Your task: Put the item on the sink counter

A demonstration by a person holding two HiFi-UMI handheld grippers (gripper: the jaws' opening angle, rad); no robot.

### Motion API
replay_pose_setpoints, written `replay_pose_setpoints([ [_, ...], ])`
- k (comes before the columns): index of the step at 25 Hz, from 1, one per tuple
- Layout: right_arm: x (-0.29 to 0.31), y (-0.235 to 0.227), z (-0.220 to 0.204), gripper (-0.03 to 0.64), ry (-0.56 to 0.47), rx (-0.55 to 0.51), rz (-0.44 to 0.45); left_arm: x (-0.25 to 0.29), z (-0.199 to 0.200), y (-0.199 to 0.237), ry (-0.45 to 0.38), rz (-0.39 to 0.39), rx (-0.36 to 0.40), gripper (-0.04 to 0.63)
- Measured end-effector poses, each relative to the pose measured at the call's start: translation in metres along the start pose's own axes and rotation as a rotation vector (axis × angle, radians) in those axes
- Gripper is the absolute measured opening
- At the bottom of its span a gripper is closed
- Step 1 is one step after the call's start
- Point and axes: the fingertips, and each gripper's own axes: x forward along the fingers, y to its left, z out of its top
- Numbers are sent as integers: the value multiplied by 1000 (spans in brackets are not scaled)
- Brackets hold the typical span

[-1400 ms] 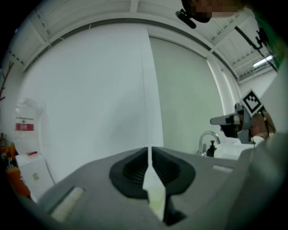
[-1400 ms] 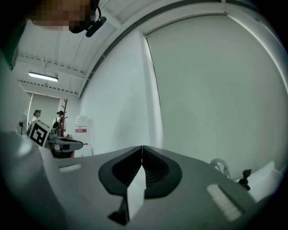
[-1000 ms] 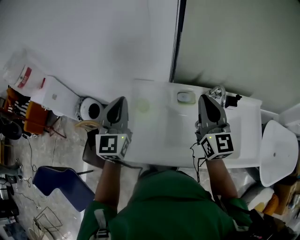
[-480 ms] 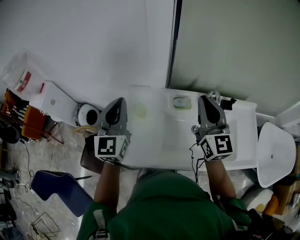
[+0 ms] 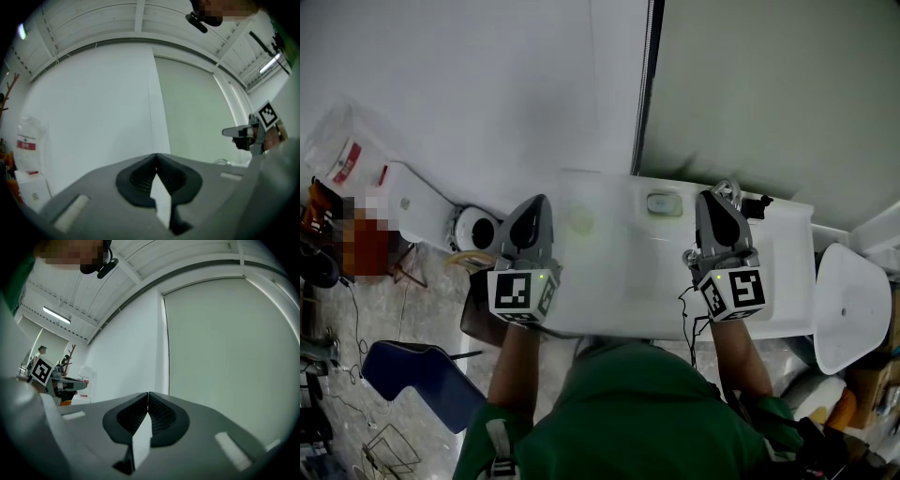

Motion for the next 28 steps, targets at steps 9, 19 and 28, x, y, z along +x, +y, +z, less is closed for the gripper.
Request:
replay_pose_setpoints([
  [9, 4, 0, -3, 2, 8, 10, -4, 3, -4, 2, 7, 2, -2, -2],
  [19, 6, 2, -4, 2, 14, -1, -1, 6, -7, 5, 15, -2, -6, -2],
  [28, 5, -1, -6, 3, 17, -5, -19, 11, -12, 6, 22, -12, -8, -2],
])
